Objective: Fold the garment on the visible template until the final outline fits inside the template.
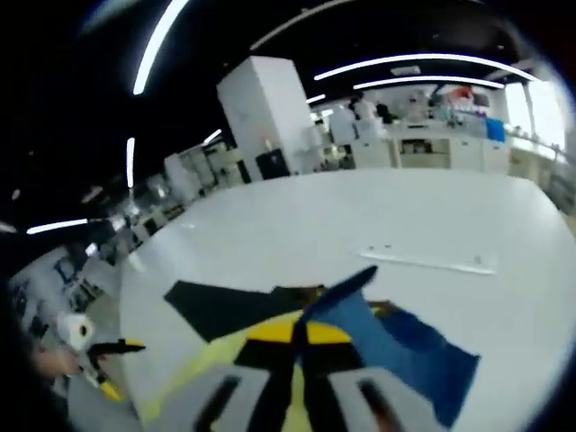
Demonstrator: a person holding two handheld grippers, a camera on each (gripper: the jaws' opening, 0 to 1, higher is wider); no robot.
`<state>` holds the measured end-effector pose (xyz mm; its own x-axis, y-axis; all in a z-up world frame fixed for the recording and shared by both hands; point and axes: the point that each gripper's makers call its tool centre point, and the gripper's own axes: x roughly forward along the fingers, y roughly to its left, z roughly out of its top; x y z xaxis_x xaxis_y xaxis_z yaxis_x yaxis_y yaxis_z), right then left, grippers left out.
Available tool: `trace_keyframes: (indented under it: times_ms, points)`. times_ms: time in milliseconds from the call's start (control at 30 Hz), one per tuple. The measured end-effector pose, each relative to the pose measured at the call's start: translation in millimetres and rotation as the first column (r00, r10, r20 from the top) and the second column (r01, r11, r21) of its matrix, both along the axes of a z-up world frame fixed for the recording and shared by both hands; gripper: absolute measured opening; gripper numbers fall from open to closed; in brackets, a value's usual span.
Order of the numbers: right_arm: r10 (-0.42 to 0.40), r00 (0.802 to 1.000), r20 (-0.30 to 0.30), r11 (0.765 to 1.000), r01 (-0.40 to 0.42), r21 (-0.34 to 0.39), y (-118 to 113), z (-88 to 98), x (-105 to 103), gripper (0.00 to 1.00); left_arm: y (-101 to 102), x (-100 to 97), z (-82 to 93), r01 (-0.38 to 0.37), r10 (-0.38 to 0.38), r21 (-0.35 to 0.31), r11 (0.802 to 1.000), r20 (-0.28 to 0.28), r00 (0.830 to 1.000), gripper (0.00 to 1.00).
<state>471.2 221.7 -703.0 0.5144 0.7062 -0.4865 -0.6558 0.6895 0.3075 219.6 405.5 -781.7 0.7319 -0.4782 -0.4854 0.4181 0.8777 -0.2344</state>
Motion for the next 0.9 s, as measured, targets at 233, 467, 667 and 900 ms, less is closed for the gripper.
trace_keyframes:
  times_ms: [233, 467, 667, 900]
  points:
    - [0.06, 0.998, -0.012, 0.998, -0.06, 0.027, 48, -6.2, -6, 0.0, 4, -3.0, -2.4, -0.008, 0.008, 0.003, 1.0, -0.012, 1.0, 0.9]
    - [0.115, 0.992, -0.045, 0.993, -0.115, 0.003, 87, -30.5, -16, 0.0, 8, -5.7, -4.0, -0.018, 0.018, 0.005, 1.0, -0.021, 1.0, 0.89]
    - [0.121, 0.989, -0.08, 0.991, -0.125, -0.048, 98, -59.5, -21, 0.0, 14, -9.2, -8.4, -0.032, 0.032, 0.002, 0.999, -0.033, 0.999, 0.89]
    - [0.139, 0.982, -0.129, 0.984, -0.152, -0.094, 110, -92.0, -29, 0.0, 16, -12.2, -10.9, -0.045, 0.045, -0.004, 0.999, -0.041, 0.998, 0.89]
